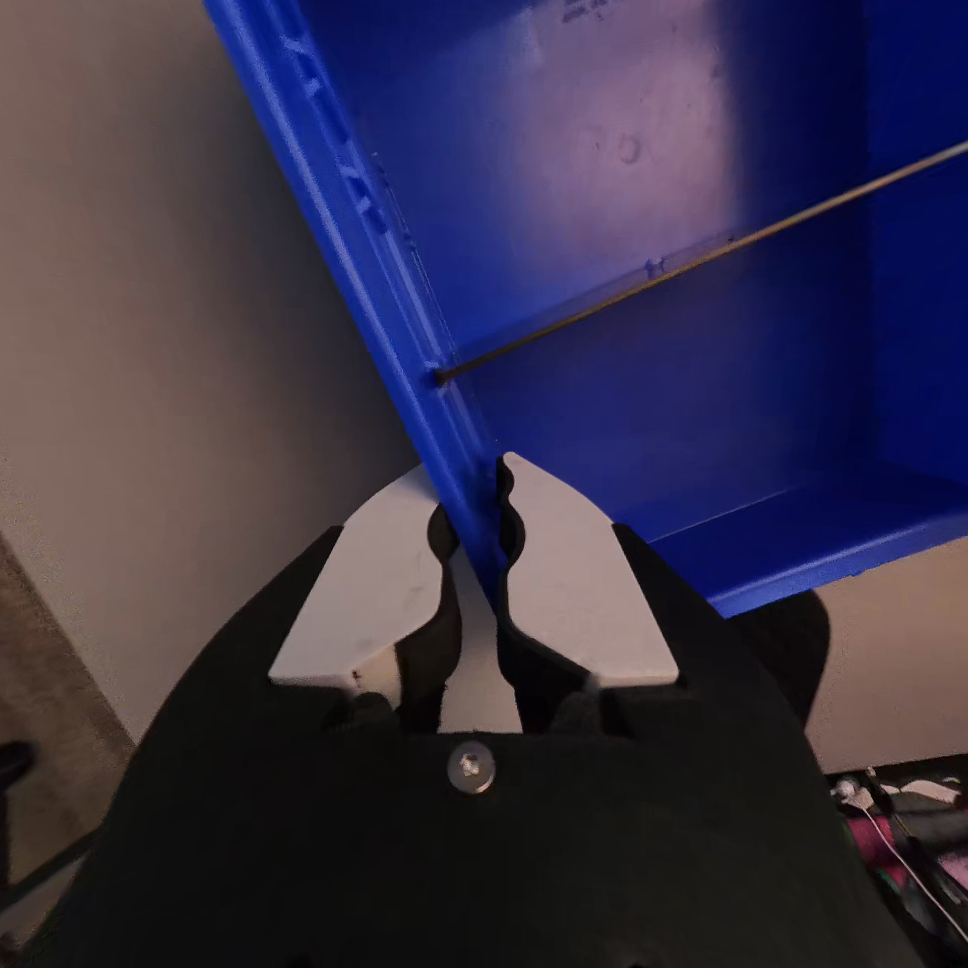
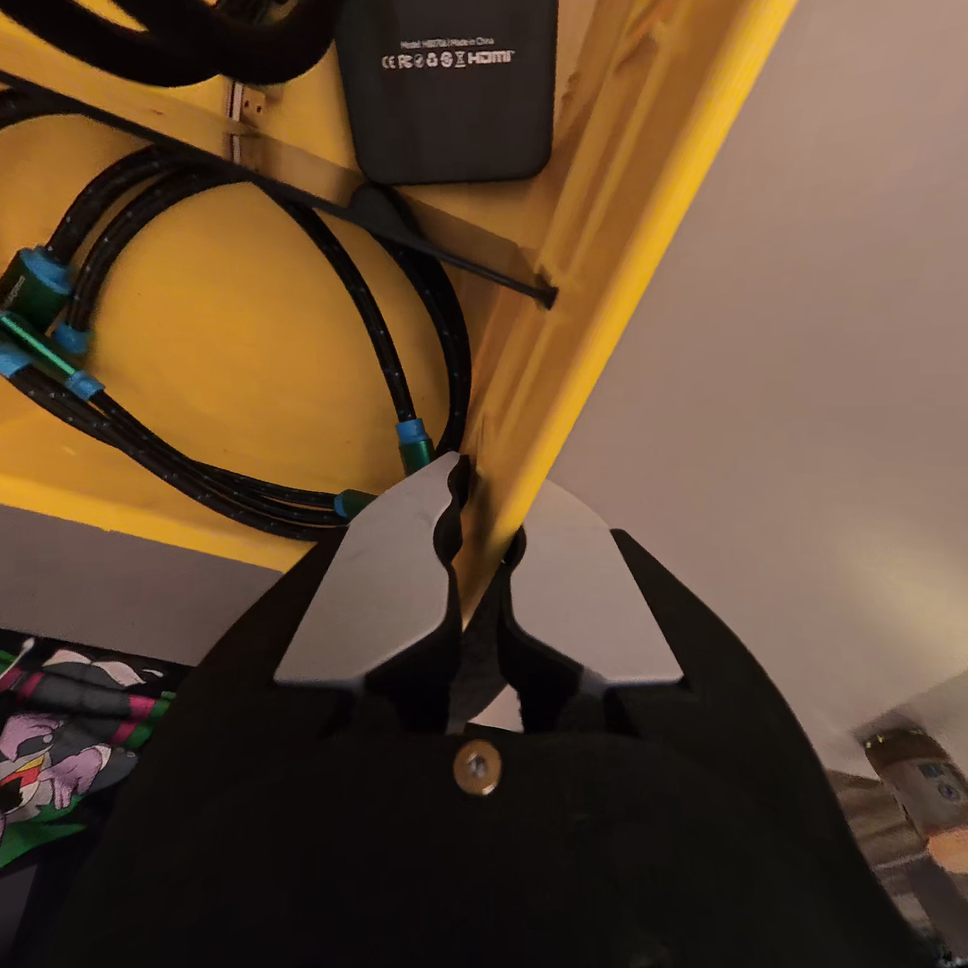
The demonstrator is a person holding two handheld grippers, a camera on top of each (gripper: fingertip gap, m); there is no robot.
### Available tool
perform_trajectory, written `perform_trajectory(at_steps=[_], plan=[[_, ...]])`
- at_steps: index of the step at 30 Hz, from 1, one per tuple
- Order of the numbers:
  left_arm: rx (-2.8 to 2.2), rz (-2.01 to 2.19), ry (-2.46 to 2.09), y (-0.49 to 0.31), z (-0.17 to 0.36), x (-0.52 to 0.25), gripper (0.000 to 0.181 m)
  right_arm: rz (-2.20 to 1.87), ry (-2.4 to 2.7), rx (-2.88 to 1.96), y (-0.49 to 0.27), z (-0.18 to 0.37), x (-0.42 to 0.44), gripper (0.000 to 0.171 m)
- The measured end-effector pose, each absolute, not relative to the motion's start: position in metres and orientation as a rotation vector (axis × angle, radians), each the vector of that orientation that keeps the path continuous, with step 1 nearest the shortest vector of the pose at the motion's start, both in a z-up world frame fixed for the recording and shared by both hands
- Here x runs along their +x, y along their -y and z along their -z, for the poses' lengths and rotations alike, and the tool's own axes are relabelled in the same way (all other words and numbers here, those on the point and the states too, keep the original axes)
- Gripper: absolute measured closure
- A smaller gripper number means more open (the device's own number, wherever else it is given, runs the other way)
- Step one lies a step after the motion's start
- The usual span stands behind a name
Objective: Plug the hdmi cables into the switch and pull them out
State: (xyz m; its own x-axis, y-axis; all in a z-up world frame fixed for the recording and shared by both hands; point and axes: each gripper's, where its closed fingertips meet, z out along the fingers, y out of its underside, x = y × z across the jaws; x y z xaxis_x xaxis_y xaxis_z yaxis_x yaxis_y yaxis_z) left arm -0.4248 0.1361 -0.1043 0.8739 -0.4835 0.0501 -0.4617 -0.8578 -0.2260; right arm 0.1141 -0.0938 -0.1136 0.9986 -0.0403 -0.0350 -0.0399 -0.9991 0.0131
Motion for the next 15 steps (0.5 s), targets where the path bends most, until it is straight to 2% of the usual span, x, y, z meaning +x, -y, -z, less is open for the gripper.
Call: perform_trajectory(at_steps=[10,15], plan=[[-2.818,0.13,-1.1,-0.111,0.107,-0.341,0.164,0.078,0.033,3.169,0.085,0.102,0.1,0.158],[-2.713,0.106,-1.052,-0.112,0.075,-0.341,0.16,-0.185,0.017,3.481,0.071,0.029,0.089,0.159]])
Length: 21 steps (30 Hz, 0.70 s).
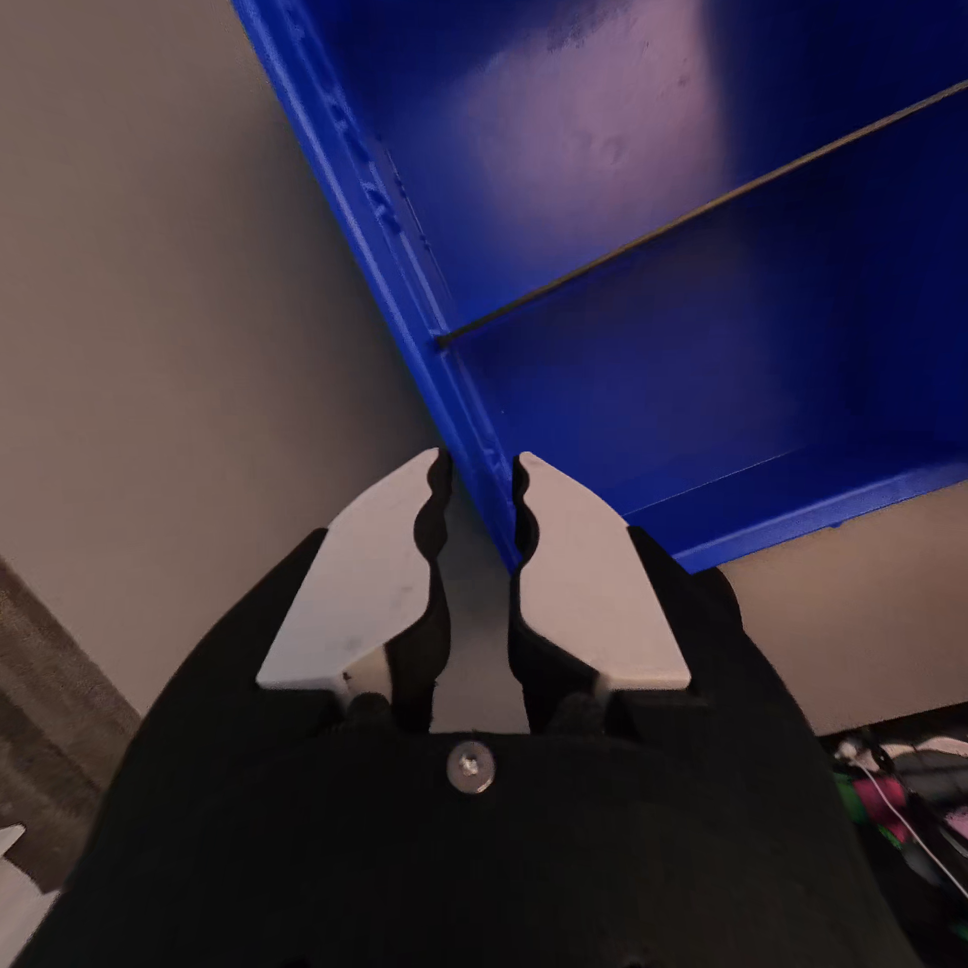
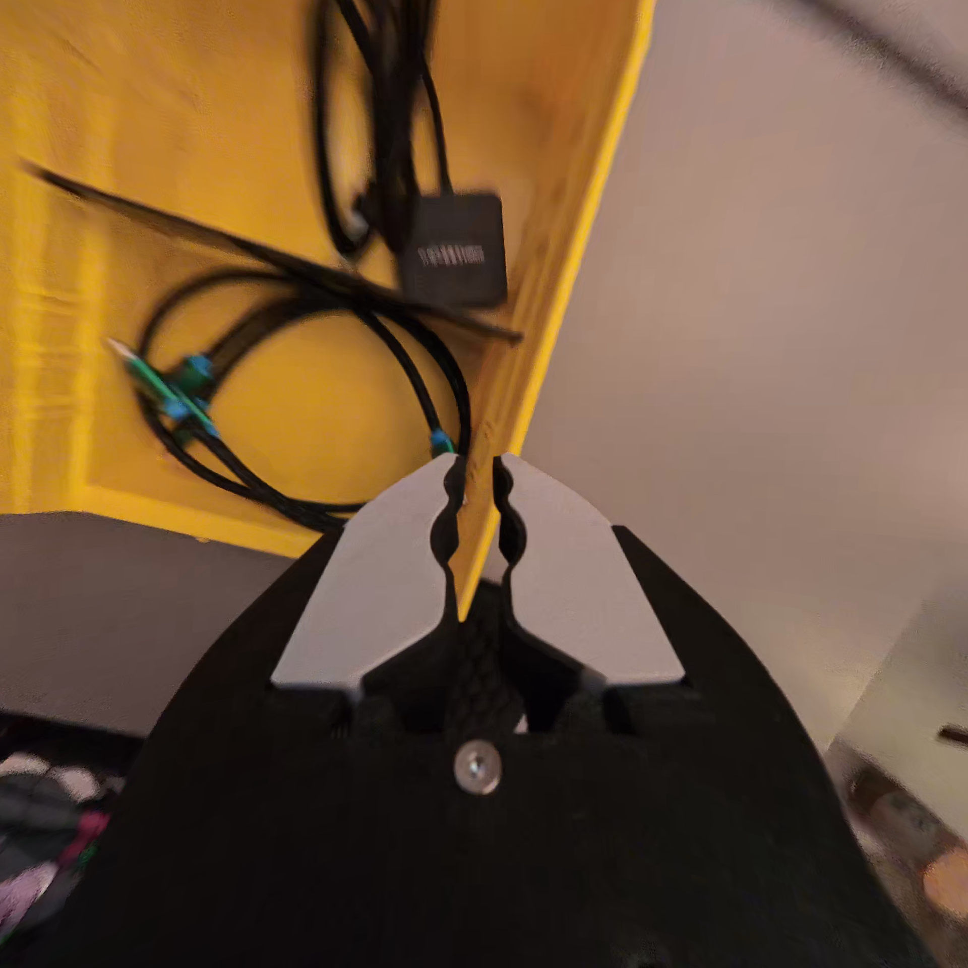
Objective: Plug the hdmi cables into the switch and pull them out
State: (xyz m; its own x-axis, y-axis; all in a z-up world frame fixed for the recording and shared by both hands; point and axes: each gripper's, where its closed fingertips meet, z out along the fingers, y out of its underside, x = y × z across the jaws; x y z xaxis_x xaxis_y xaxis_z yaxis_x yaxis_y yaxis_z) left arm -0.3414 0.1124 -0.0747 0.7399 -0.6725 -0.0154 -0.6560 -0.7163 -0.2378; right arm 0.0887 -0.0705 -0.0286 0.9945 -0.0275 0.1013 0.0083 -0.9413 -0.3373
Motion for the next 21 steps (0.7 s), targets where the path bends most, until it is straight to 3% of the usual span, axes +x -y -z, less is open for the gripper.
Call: perform_trajectory(at_steps=[4,8,10,14,21], plan=[[-2.516,0.122,-0.994,-0.114,0.029,-0.335,0.157,0.274,0.306,-2.221,0.035,-0.068,0.025,0.155],[-2.238,0.134,-0.915,-0.115,-0.03,-0.322,0.151,0.29,0.57,-1.694,0.025,-0.116,-0.058,0.121],[-2.09,0.17,-0.859,-0.114,-0.061,-0.311,0.143,0.106,0.656,-1.72,0.016,-0.094,-0.104,0.12],[-1.774,0.238,-0.695,-0.116,-0.122,-0.287,0.104,-0.111,0.681,-1.969,-0.021,-0.021,-0.152,0.116],[-1.407,0.176,-0.53,-0.101,-0.179,-0.274,0.109,-0.063,0.63,-2.362,-0.053,0.056,-0.152,0.115]])
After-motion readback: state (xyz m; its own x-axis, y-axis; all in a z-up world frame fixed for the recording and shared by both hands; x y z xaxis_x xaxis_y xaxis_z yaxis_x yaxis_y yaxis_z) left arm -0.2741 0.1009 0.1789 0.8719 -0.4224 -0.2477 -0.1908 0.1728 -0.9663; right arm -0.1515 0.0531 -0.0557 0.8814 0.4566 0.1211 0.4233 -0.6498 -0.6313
